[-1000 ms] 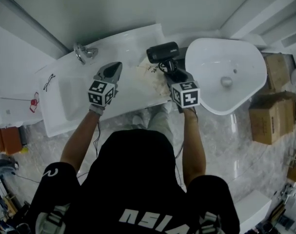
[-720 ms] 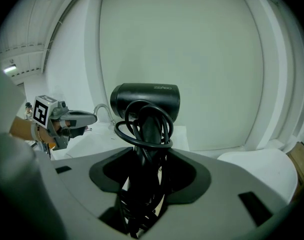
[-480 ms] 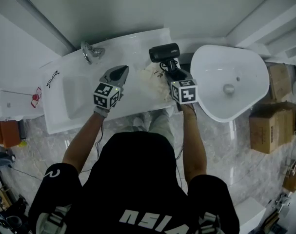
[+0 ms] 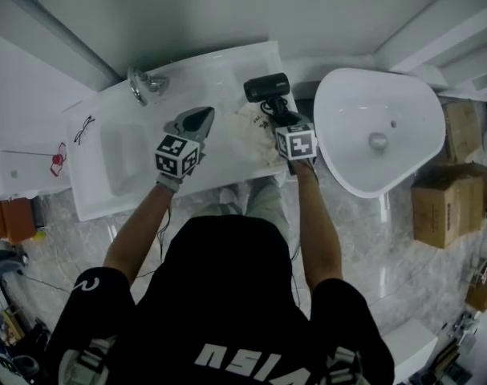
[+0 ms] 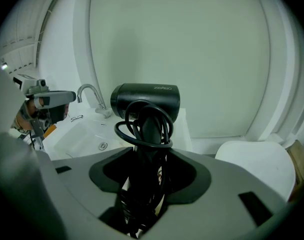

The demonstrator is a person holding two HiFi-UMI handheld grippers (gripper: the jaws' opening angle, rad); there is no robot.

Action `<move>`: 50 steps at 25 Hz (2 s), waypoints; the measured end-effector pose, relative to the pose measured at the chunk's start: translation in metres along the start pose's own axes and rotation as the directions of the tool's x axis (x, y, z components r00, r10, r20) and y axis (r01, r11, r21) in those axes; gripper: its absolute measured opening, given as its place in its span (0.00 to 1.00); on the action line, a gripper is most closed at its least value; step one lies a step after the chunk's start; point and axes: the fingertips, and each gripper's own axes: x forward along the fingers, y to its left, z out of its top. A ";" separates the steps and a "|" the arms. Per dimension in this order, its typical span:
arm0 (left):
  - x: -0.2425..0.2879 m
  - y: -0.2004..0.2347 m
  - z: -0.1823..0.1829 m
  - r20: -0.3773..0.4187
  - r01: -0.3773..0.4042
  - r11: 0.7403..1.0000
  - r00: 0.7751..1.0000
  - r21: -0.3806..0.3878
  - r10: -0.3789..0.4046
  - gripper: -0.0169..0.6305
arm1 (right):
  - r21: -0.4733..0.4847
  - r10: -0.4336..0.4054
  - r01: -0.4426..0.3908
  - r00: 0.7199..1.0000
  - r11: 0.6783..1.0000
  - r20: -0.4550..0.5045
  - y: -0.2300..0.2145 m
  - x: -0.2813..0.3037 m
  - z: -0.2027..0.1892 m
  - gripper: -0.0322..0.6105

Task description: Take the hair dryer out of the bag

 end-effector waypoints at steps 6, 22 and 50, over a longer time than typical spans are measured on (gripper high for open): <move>0.017 -0.005 -0.009 -0.017 0.024 0.999 1.000 -0.032 -0.025 0.02 | 0.019 0.002 -0.001 0.998 1.000 -0.070 -0.011 0.025 -0.036 0.36; 0.023 -0.008 -0.039 -0.078 0.044 0.997 0.996 -0.064 -0.049 0.02 | 0.139 0.091 -0.054 0.958 0.989 -0.271 0.005 0.080 -0.115 0.37; -0.015 -0.046 0.017 0.081 0.084 0.996 0.993 -0.027 -0.081 0.02 | 0.067 -0.098 0.080 0.937 0.995 0.336 0.012 -0.125 0.021 0.04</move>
